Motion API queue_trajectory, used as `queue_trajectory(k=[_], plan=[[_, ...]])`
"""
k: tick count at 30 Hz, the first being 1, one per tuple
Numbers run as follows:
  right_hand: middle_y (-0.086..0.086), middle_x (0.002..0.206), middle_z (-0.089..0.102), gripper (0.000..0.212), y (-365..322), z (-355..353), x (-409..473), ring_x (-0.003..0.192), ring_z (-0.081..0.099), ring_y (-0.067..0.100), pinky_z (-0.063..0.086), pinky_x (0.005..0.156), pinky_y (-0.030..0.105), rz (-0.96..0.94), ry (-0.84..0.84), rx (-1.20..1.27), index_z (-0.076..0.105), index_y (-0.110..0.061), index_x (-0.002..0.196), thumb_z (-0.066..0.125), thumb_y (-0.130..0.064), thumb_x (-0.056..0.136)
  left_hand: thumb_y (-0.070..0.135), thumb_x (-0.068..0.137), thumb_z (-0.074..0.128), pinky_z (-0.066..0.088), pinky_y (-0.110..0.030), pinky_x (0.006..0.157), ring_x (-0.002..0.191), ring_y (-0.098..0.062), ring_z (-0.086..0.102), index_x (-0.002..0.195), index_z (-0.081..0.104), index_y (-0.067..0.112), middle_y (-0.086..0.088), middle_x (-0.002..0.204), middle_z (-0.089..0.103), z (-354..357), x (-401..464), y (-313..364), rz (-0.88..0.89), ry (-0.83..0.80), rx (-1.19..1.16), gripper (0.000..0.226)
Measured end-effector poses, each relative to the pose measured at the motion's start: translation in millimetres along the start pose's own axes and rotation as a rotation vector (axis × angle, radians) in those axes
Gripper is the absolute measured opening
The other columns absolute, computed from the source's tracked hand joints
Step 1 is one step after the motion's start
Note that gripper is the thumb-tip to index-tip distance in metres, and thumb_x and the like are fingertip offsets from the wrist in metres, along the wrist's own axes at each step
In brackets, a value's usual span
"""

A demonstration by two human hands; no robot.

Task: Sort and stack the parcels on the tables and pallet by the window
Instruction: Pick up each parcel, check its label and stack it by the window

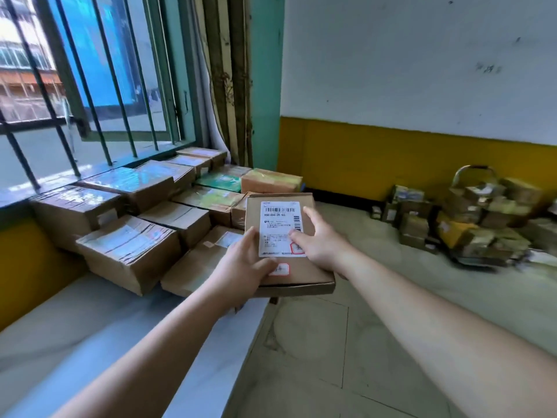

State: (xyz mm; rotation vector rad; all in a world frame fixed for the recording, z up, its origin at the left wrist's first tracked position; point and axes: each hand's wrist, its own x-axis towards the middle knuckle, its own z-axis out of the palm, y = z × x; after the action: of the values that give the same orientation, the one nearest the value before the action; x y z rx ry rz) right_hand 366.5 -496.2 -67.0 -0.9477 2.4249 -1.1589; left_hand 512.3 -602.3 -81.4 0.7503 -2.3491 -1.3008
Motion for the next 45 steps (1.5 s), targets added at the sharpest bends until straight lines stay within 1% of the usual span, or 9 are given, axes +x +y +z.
queue_trajectory(k=[8, 13, 16, 19, 23, 26, 32, 37, 45], plan=[[0.000, 0.150, 0.046, 0.074, 1.8, 22.4, 141.3, 0.130, 0.048, 0.022, 0.040, 0.108, 0.035, -0.139, -0.209, -0.104, 0.013, -0.036, 0.156, 0.055, -0.049, 0.096, 0.030, 0.089, 0.066, 0.043, -0.037, 0.105, 0.130, -0.017, 0.042, 0.152, 0.016, 0.032, 0.003, 0.154, 0.027, 4.3, 95.7, -20.8, -0.185, 0.203, -0.055, 0.081], [0.002, 0.154, 0.040, 0.073, -23.9, 56.2, 198.8, 0.136, 0.043, 0.023, 0.034, 0.107, 0.030, -0.285, -0.405, -0.174, 0.012, -0.032, 0.157, 0.053, -0.046, 0.098, 0.023, 0.090, 0.066, 0.037, -0.024, 0.101, 0.126, -0.014, 0.041, 0.151, 0.020, 0.025, -0.001, 0.148, 0.034, -11.0, 115.1, -25.5, -0.288, 0.395, -0.028, 0.077], [0.005, 0.151, 0.042, 0.070, -43.3, 94.7, 215.3, 0.135, 0.043, 0.024, 0.034, 0.108, 0.032, -0.381, -0.510, -0.183, 0.018, -0.033, 0.156, 0.054, -0.044, 0.097, 0.014, 0.090, 0.064, 0.036, 0.001, 0.078, 0.101, 0.000, 0.045, 0.147, 0.031, 0.018, 0.008, 0.126, 0.047, -27.7, 107.6, -34.0, -0.334, 0.482, -0.048, 0.066], [0.008, 0.149, 0.044, 0.066, -67.1, 139.5, 223.0, 0.133, 0.045, 0.026, 0.035, 0.110, 0.033, -0.454, -0.594, -0.188, 0.026, -0.034, 0.153, 0.055, -0.047, 0.095, 0.008, 0.091, 0.062, 0.036, 0.006, 0.062, 0.085, 0.007, 0.044, 0.144, 0.033, 0.012, 0.018, 0.105, 0.045, -48.8, 100.3, -48.4, -0.387, 0.584, -0.042, 0.061], [0.008, 0.143, 0.048, 0.059, -98.9, 193.1, 229.4, 0.128, 0.049, 0.025, 0.037, 0.103, 0.030, -0.516, -0.676, -0.215, 0.032, -0.039, 0.149, 0.053, -0.048, 0.095, 0.010, 0.091, 0.062, 0.040, 0.000, 0.063, 0.085, 0.003, 0.047, 0.142, 0.036, 0.015, 0.004, 0.127, 0.047, -79.7, 92.1, -75.4, -0.440, 0.685, -0.053, 0.057], [0.005, 0.143, 0.049, 0.063, -117.6, 230.7, 233.3, 0.126, 0.051, 0.024, 0.040, 0.099, 0.032, -0.503, -0.715, -0.226, 0.030, -0.039, 0.151, 0.054, -0.051, 0.093, 0.010, 0.091, 0.061, 0.039, 0.001, 0.057, 0.082, 0.006, 0.050, 0.138, 0.036, 0.023, 0.008, 0.119, 0.044, -98.9, 90.9, -99.2, -0.476, 0.741, -0.102, 0.055], [0.006, 0.141, 0.052, 0.067, -139.6, 289.5, 254.5, 0.130, 0.047, 0.029, 0.039, 0.108, 0.039, -0.527, -0.731, -0.363, 0.029, -0.039, 0.151, 0.054, -0.054, 0.091, 0.006, 0.090, 0.061, 0.042, 0.000, 0.062, 0.087, 0.005, 0.051, 0.143, 0.033, 0.017, 0.012, 0.117, 0.042, -131.0, 108.9, -151.0, -0.534, 0.764, -0.229, 0.061], [0.010, 0.143, 0.048, 0.065, -145.0, 309.0, 275.6, 0.132, 0.043, 0.030, 0.037, 0.110, 0.040, -0.540, -0.735, -0.408, 0.029, -0.036, 0.151, 0.051, -0.054, 0.093, 0.018, 0.088, 0.064, 0.039, -0.026, 0.103, 0.129, -0.013, 0.039, 0.153, 0.016, 0.022, 0.002, 0.153, 0.023, -140.0, 127.8, -181.1, -0.590, 0.796, -0.290, 0.081], [0.011, 0.144, 0.048, 0.065, -141.5, 302.5, 311.4, 0.128, 0.050, 0.027, 0.039, 0.102, 0.031, -0.572, -0.778, -0.385, 0.029, -0.033, 0.152, 0.054, -0.049, 0.094, 0.018, 0.090, 0.061, 0.033, -0.018, 0.096, 0.119, -0.004, 0.035, 0.154, 0.008, 0.024, 0.005, 0.153, 0.021, -123.8, 162.5, -184.9, -0.558, 0.797, -0.297, 0.083]])
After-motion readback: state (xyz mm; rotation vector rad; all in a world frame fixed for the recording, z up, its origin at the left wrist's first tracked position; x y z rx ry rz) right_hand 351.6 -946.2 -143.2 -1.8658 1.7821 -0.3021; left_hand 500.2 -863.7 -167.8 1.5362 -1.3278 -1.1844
